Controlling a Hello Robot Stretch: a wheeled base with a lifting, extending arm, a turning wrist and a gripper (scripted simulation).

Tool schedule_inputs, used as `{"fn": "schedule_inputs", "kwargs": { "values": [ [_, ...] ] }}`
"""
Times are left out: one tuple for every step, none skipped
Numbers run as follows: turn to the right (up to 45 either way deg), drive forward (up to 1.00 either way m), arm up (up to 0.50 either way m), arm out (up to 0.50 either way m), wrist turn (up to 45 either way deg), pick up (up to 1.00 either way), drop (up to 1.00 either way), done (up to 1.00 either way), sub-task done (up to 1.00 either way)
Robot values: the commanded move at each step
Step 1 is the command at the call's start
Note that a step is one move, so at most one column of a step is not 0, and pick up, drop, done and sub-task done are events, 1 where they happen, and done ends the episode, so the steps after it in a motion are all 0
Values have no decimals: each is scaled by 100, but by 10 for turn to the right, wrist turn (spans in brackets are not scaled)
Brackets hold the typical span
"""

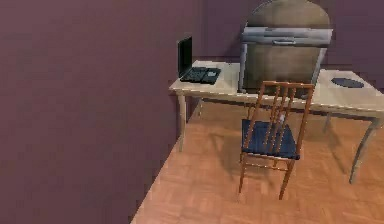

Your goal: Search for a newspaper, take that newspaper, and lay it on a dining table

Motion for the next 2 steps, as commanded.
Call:
{"fn": "schedule_inputs", "kwargs": {
  "values": [
    [0, 100, 0, 0, 0, 0, 0, 0, 0],
    [0, 10, 0, 0, 0, 0, 0, 0, 0]
  ]
}}
